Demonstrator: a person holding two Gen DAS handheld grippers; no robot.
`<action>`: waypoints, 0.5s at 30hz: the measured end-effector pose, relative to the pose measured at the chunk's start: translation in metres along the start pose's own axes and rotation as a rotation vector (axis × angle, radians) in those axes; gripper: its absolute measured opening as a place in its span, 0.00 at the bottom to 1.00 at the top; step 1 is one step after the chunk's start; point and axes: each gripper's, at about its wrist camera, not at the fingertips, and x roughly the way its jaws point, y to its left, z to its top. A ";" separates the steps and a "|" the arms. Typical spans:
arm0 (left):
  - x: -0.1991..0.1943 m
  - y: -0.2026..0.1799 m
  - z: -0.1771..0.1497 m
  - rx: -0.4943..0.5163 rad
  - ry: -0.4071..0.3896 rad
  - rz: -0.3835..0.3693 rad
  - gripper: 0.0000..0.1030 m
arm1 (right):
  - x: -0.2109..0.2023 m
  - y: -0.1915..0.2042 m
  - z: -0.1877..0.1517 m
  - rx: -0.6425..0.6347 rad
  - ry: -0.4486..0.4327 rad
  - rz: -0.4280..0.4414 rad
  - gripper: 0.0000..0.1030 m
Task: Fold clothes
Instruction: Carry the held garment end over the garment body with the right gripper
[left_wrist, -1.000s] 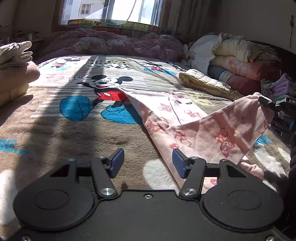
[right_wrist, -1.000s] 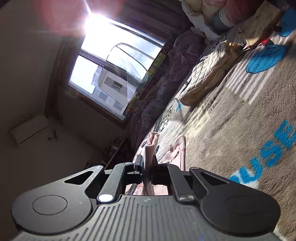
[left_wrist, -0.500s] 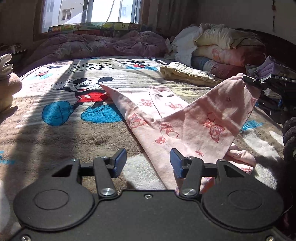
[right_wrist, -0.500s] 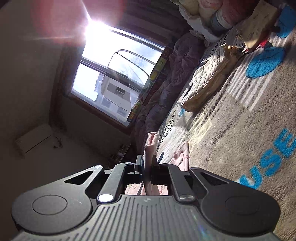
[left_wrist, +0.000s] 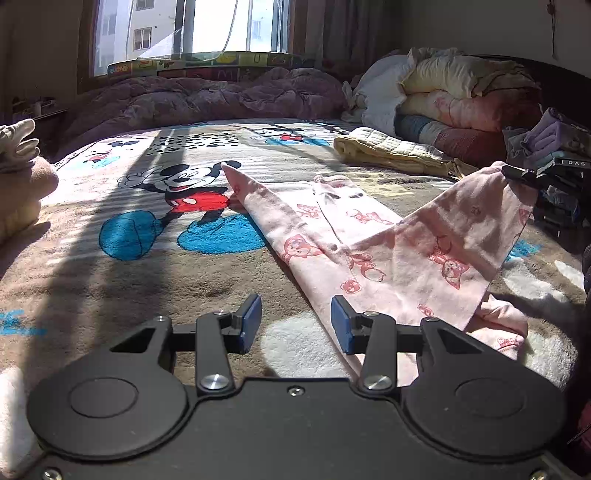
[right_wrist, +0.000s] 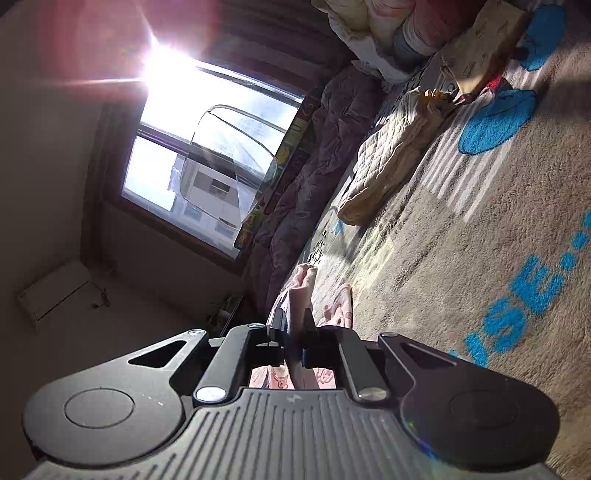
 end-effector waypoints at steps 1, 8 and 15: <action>0.000 -0.001 0.000 0.003 0.000 -0.003 0.39 | -0.001 0.000 0.000 0.002 -0.002 0.003 0.09; 0.004 -0.021 -0.004 0.092 0.011 -0.023 0.39 | 0.002 -0.004 -0.002 0.027 0.025 -0.001 0.09; 0.014 -0.027 -0.013 0.208 0.092 -0.027 0.38 | -0.008 -0.005 0.000 0.081 0.029 0.032 0.09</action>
